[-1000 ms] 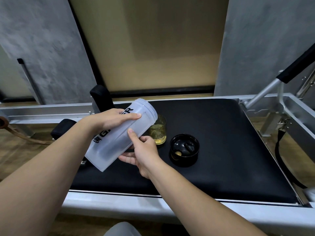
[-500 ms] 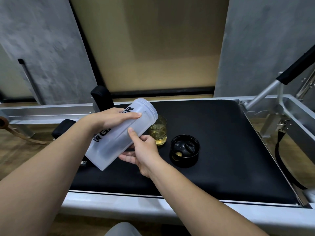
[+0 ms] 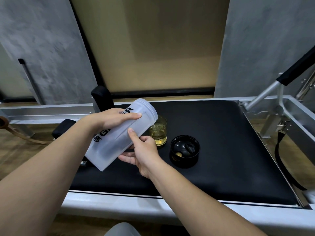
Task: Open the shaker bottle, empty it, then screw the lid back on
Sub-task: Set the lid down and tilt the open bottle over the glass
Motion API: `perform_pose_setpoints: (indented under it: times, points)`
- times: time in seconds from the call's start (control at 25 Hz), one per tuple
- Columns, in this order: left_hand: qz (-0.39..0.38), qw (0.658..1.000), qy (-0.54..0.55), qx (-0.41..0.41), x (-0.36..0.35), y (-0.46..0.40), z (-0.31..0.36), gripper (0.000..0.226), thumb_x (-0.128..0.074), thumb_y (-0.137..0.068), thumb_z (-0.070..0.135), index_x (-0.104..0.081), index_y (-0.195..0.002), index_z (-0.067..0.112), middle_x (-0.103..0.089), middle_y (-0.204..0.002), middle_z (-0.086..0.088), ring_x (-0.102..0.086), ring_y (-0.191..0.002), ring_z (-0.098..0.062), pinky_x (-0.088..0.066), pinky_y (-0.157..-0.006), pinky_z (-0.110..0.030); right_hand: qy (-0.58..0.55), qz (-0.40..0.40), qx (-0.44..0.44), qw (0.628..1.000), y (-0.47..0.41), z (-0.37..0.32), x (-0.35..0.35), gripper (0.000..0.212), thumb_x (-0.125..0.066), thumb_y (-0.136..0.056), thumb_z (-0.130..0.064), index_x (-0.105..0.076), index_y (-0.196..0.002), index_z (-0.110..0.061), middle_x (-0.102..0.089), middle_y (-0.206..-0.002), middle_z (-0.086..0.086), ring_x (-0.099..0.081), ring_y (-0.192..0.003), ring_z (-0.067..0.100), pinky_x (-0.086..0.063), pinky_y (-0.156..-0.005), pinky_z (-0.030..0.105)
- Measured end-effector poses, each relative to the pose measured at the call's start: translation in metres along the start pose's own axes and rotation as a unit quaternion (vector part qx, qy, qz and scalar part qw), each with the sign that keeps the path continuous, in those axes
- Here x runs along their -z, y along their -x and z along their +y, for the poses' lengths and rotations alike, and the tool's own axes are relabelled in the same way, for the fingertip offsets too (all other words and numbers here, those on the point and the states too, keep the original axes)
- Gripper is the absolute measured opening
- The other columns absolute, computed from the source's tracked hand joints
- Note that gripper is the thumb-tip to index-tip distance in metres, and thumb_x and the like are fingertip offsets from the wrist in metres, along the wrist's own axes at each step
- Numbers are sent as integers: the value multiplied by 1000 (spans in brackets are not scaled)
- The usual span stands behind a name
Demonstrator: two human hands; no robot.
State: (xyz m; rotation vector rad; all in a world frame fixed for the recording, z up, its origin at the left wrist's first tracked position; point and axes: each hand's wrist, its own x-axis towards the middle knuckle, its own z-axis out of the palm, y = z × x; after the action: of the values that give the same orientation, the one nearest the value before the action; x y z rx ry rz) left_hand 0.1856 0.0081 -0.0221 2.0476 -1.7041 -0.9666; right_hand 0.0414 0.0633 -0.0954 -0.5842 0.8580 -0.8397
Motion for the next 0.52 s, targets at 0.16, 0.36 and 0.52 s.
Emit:
perform_pose_setpoints:
  times: [0.16, 0.36, 0.52]
  points:
    - [2, 1000, 1, -8, -1, 1, 1, 89, -68, -49, 89, -73, -97, 14, -82, -103, -12, -79, -101, -34, -58, -99, -48, -3, -5, 2, 1000, 1, -1, 1, 41, -71, -95, -39, -52, -114, -8, -66, -116, 11, -78, -91, 38, -67, -70, 42]
    - [12, 1000, 9, -19, -4, 2, 1, 93, -65, -49, 88, -73, -100, 10, -81, -106, -13, -77, -91, -29, -57, -88, -41, 7, 0, 7, 1000, 0, -2, 4, 44, -72, -95, -39, -52, -119, -7, -66, -114, 8, -78, -90, 37, -67, -67, 39]
    - [34, 999, 29, -25, -9, 0, -2, 102, -66, -50, 88, -73, -109, 5, -81, -108, -13, -78, -101, -34, -58, -94, -46, 26, 7, 12, 1000, -4, -1, 6, 48, -73, -94, -42, -51, -124, -11, -66, -115, 7, -78, -91, 34, -67, -71, 43]
